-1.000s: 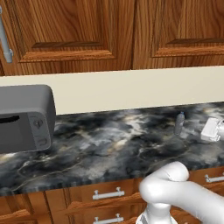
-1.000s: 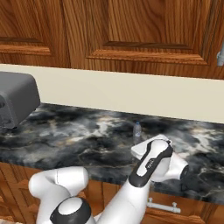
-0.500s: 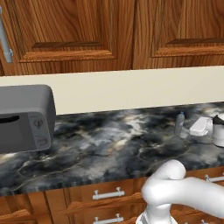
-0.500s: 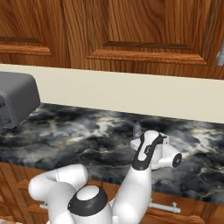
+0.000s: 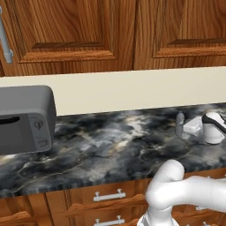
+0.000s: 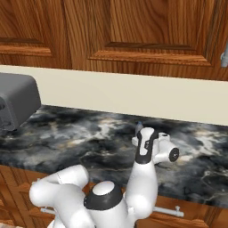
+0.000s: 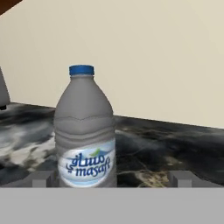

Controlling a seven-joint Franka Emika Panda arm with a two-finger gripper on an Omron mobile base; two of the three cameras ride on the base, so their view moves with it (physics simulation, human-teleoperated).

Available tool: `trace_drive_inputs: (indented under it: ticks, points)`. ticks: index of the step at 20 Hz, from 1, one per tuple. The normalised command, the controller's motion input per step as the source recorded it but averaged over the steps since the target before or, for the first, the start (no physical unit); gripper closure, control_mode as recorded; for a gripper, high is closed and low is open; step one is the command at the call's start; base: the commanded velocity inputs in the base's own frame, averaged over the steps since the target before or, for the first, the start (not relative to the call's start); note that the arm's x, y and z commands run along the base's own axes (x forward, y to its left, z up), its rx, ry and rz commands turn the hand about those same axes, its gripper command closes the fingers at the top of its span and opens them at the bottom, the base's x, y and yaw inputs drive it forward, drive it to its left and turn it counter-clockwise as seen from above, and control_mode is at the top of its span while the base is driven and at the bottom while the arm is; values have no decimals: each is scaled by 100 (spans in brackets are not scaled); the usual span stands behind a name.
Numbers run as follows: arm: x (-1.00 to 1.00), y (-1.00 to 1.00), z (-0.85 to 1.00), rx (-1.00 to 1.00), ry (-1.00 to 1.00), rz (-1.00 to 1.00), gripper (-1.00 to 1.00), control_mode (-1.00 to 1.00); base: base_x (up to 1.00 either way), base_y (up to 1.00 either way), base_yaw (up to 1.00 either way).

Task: Take the bottled waters from the counter and place them in the freezer to freeze. Close the freezer door after placing the bottles.

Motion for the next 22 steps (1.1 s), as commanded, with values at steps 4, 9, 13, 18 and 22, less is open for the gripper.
trace_drive_inputs:
  ticks: [4, 9, 13, 18, 22]
  points:
    - [0, 4, -4, 0, -1, 0, -100, -100, 0, 0, 0]
    - [-8, 3, 0, 0, -1, 3, -100, -100, 0, 0, 0]
    - [-10, 2, -2, 0, 0, 3, -100, -100, 0, 0, 0]
    - [-20, 5, -1, 0, -2, 2, -100, -100, 0, 0, 0]
    - [-3, 1, 0, 0, -9, 1, -100, -100, 0, 0, 0]
